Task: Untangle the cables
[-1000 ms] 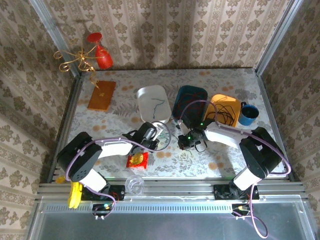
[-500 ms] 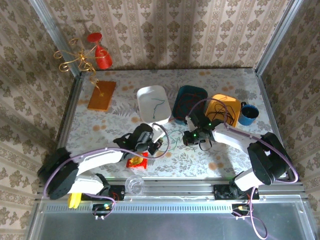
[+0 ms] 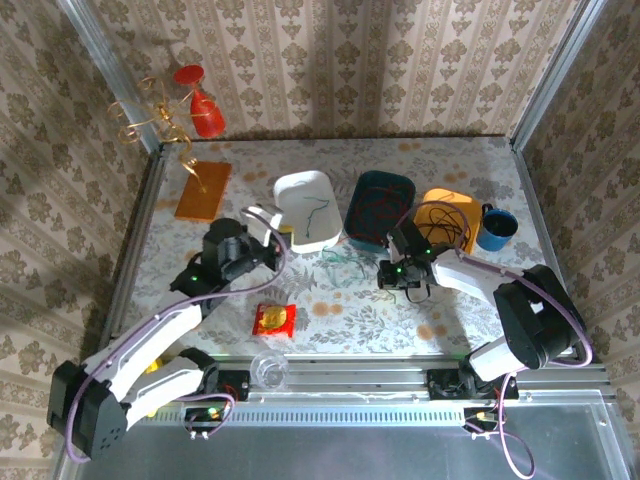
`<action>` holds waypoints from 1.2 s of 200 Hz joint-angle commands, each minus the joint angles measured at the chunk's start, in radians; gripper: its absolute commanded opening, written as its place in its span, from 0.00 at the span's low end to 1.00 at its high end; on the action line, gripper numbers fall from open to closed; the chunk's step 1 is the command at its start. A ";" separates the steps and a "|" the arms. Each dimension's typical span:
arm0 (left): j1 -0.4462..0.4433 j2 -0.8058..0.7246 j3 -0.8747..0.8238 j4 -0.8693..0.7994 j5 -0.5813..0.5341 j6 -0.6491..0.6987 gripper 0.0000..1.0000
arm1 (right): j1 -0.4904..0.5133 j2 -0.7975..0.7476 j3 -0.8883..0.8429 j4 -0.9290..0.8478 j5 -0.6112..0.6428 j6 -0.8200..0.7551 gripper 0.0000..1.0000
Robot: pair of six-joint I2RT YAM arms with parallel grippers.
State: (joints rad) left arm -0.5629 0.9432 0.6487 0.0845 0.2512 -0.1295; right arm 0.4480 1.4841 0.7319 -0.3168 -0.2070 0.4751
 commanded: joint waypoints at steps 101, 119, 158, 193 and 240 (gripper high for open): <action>-0.041 0.116 0.041 -0.079 0.126 0.065 0.36 | -0.034 -0.172 -0.060 0.060 -0.104 0.001 0.01; -0.168 0.236 0.063 -0.085 0.095 0.133 0.43 | -0.034 -0.188 -0.058 0.056 -0.133 -0.007 0.01; -0.307 0.414 0.106 0.020 -0.029 0.163 0.50 | -0.033 -0.221 -0.051 0.041 -0.104 0.006 0.01; -0.250 0.288 0.032 0.224 -0.201 0.046 0.54 | -0.034 -0.282 -0.009 0.038 -0.154 0.007 0.01; -0.134 0.038 -0.072 0.237 -0.612 -0.090 0.57 | -0.032 -0.282 0.108 0.035 -0.252 0.017 0.01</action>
State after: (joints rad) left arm -0.7406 1.0683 0.6155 0.2924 -0.0834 -0.1169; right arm 0.4149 1.1934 0.7662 -0.2718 -0.3946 0.4862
